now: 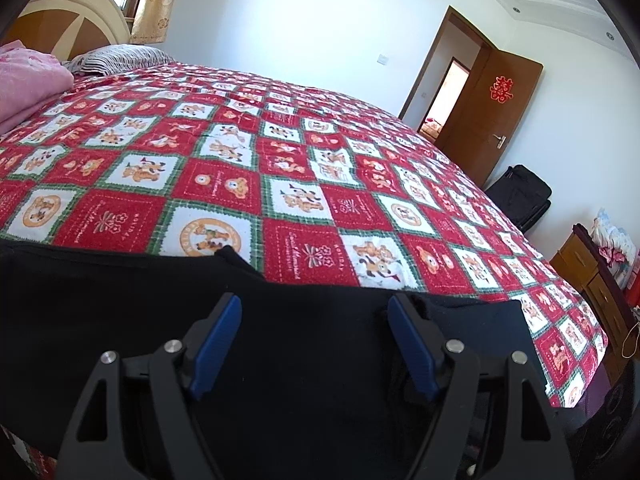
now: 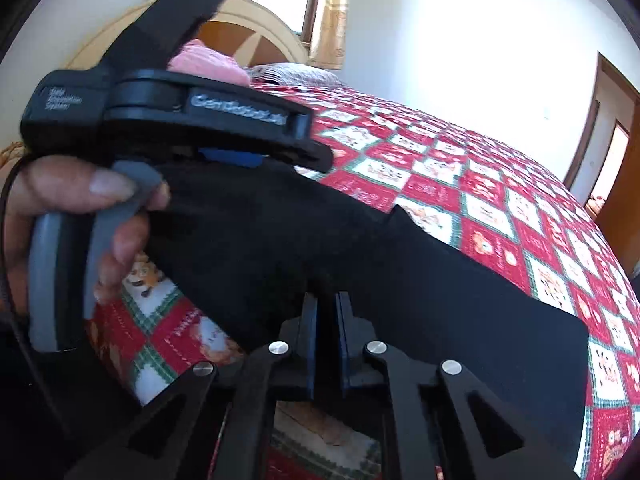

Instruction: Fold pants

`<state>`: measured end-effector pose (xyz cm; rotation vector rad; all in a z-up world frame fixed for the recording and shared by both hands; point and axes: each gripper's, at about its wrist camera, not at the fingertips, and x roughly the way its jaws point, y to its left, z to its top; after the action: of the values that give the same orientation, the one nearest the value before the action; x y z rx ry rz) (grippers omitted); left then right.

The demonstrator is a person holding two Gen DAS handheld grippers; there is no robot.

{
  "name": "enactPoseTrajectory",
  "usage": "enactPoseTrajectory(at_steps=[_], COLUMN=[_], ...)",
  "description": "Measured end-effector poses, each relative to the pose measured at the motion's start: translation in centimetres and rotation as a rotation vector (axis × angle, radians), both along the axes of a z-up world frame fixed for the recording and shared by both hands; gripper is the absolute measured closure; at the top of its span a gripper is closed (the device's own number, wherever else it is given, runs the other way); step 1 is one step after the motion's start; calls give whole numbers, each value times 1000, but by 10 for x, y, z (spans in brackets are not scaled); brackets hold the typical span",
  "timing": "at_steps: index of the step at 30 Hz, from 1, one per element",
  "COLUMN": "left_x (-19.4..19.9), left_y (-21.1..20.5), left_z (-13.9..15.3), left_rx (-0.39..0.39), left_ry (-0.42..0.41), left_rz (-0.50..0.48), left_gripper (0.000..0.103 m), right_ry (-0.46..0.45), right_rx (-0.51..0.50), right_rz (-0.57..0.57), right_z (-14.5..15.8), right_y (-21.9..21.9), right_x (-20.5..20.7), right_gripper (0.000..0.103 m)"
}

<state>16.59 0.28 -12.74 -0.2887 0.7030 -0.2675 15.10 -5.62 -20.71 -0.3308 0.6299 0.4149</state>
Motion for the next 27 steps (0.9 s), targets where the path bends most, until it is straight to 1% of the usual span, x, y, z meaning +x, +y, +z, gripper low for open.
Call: enactPoseTrajectory(at_steps=[1,2,3,5,7,8,9,10,12,13,15,16,17,18,19,20,22,23,25,27], left_x=[0,0,0,0,1,1,2,4,8,11,19,24,30,33,34,34,28,25,16,7], left_y=[-2,-5,-7,-16,-26,-33,-43,-48,-60,-66,-73,-73,-69,-61,-58,-56,-58,-59,-55,-54], left_z=[0,0,0,0,3,5,7,7,4,1,-8,-16,-22,-25,-25,-25,-21,-20,-15,-10], left_rx=[5,12,18,40,66,85,116,132,155,178,271,331,347,317,297,290,301,294,241,219], left_ry=[0,-1,-1,-4,-7,-15,-24,-27,-8,4,25,36,51,61,69,71,48,45,37,30], left_rz=[-8,-19,-25,-49,-69,-85,-101,-112,-144,-151,-129,-89,-62,-43,-36,-35,-38,-42,-60,-69], left_gripper=[24,24,24,24,24,22,17,16,15,15,14,13,3,0,0,0,0,0,0,0], right_ry=[21,22,1,8,18,21,24,29,51,67,75,75,74,74,78,80,82,77,48,21], right_rx=[-27,-50,-56,-78,-89,-83,-72,-64,-29,7,42,51,57,62,72,79,84,80,78,108], right_rz=[9,17,28,37,54,64,63,56,35,24,2,-8,-18,-25,-31,-34,-41,-47,-71,-115], right_z=[-7,-14,-14,-12,-6,-4,-1,-1,-1,0,2,2,3,3,3,3,3,1,8,21], right_y=[3,4,4,5,2,-2,-7,-11,-25,-34,-45,-49,-53,-55,-58,-60,-62,-67,-75,-91], right_x=[2,2,-1,-5,-11,-16,-23,-24,-27,-28,-27,-26,-25,-24,-23,-23,-22,-15,-13,-9], right_gripper=[94,94,94,93,86,77,65,61,60,60,60,60,60,60,60,59,59,59,59,59])
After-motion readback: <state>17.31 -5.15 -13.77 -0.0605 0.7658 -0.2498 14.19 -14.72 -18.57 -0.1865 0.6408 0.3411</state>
